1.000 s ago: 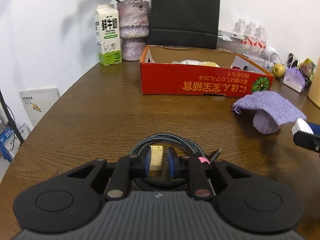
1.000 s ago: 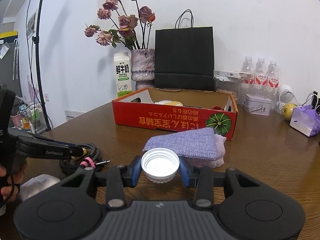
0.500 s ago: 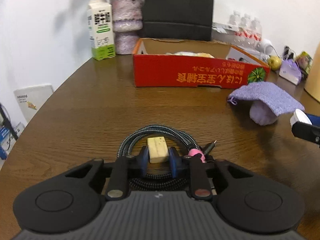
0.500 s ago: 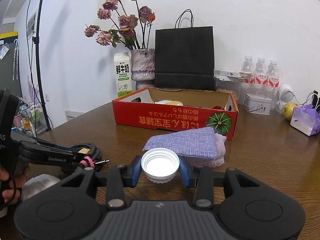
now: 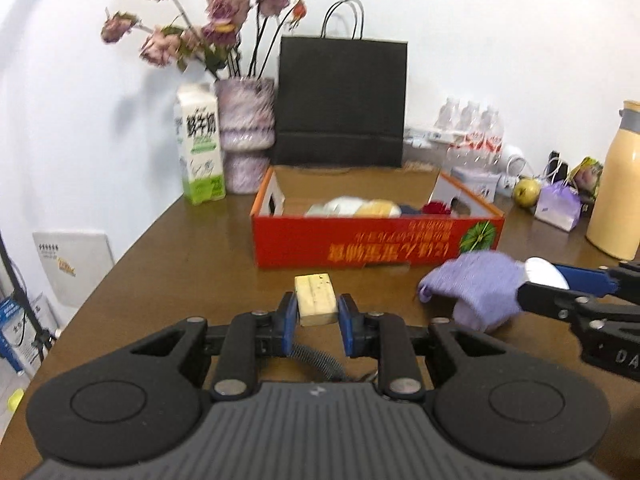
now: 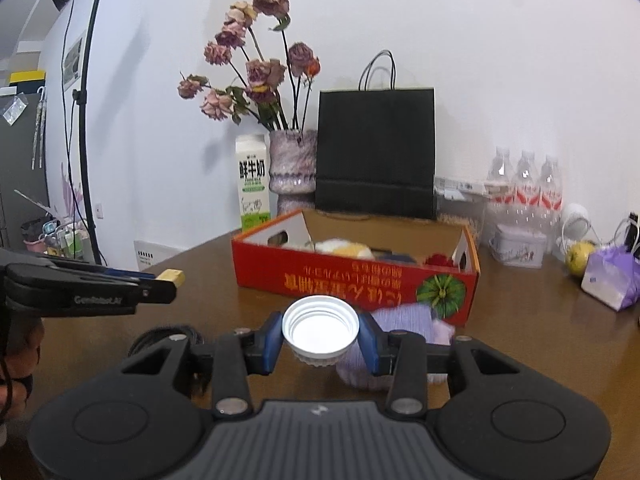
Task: Organize objects
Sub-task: 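Carry the bottle cap in the right gripper while the left gripper carries the wooden block to the box, then open the right gripper to drop the cap while the left gripper releases the block in the box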
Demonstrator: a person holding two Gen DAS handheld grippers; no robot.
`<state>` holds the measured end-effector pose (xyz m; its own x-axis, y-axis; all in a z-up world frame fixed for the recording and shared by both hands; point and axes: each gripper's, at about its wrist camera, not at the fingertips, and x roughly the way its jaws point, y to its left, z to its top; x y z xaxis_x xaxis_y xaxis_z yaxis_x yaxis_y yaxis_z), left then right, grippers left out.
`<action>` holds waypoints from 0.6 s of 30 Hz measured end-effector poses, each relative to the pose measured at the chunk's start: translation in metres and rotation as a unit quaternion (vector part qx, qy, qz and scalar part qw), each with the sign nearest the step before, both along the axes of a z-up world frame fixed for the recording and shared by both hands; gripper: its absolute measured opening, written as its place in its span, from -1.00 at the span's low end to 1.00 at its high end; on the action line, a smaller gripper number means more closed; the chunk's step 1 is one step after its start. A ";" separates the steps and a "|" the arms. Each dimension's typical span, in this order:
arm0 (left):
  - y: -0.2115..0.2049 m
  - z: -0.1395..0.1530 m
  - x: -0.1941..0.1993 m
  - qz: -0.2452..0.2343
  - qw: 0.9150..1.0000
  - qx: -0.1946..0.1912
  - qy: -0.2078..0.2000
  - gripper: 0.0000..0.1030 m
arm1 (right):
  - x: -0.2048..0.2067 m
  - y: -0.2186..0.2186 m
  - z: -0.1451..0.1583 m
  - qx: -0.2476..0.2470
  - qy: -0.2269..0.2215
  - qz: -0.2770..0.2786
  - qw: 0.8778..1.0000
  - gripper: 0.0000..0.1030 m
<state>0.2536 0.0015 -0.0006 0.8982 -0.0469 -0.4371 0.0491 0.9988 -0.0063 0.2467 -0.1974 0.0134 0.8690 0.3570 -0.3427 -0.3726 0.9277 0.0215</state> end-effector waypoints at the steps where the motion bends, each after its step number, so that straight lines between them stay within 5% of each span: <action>1: -0.003 0.003 0.003 -0.002 1.000 0.000 -0.004 -0.55 | 0.003 0.001 0.004 -0.001 -0.004 0.001 1.000 -0.25; 18: -0.034 0.038 0.073 -0.011 0.999 -0.008 -0.050 -0.55 | 0.082 0.011 0.043 0.006 -0.026 -0.014 1.000 -0.25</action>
<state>0.3266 -0.0323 0.0378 0.9361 -0.0742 -0.3438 0.0730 0.9972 -0.0165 0.3289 -0.1862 0.0563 0.8954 0.3355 -0.2928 -0.3469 0.9378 0.0136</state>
